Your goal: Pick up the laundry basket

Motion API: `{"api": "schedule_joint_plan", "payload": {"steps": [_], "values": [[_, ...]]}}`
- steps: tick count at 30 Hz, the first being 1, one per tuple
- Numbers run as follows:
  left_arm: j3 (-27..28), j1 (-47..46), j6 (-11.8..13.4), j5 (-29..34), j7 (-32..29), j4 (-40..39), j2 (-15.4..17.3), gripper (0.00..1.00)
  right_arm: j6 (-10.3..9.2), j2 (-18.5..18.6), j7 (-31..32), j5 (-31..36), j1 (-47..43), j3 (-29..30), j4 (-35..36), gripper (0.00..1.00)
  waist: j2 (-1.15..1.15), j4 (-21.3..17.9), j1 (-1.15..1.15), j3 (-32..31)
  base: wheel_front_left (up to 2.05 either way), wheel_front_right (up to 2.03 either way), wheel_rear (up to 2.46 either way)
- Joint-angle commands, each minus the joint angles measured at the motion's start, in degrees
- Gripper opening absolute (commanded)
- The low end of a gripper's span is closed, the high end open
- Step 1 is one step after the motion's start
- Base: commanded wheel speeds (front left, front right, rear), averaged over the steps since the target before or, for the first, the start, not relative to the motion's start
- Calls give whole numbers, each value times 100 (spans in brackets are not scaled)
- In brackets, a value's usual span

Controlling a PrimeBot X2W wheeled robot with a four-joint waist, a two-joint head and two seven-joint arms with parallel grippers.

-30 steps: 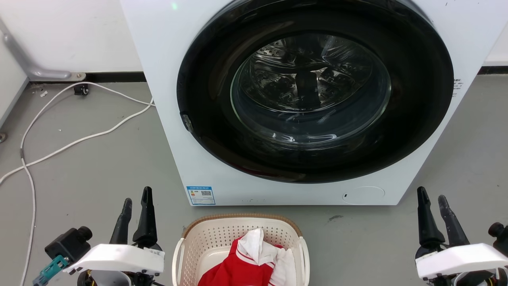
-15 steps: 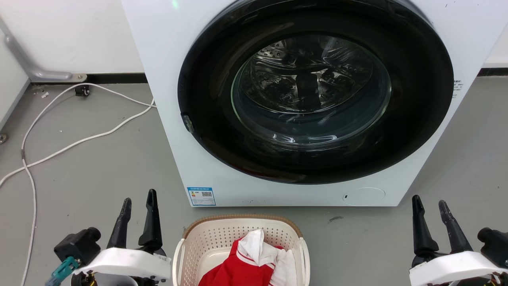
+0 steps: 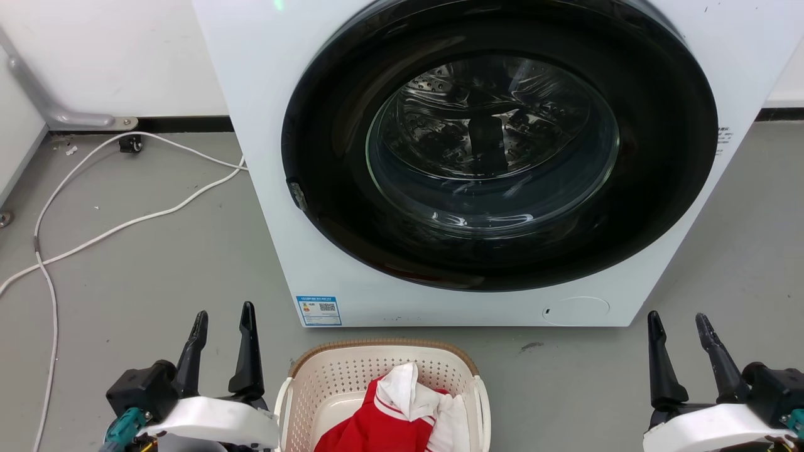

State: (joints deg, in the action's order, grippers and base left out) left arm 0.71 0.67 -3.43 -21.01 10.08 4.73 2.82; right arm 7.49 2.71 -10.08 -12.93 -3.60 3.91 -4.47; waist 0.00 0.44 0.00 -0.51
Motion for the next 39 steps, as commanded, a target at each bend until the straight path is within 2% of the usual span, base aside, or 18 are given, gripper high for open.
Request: {"api": "schedule_joint_plan", "payload": {"steps": [1,17,39], "values": [[-9,18,39,153,52,-69,28,100,0,26,-52,168,-44,-11,79,100,0,1,0,-2,0,0,0],[-184,117,385,1018,246,-99,156,100,-1,27,-256,1055,-142,-12,172,100,0,24,0,-9,0,0,0],[-11,365,205,1837,488,-166,88,100,-1,27,-489,1685,-323,15,233,100,0,63,0,-73,0,0,0]]}}
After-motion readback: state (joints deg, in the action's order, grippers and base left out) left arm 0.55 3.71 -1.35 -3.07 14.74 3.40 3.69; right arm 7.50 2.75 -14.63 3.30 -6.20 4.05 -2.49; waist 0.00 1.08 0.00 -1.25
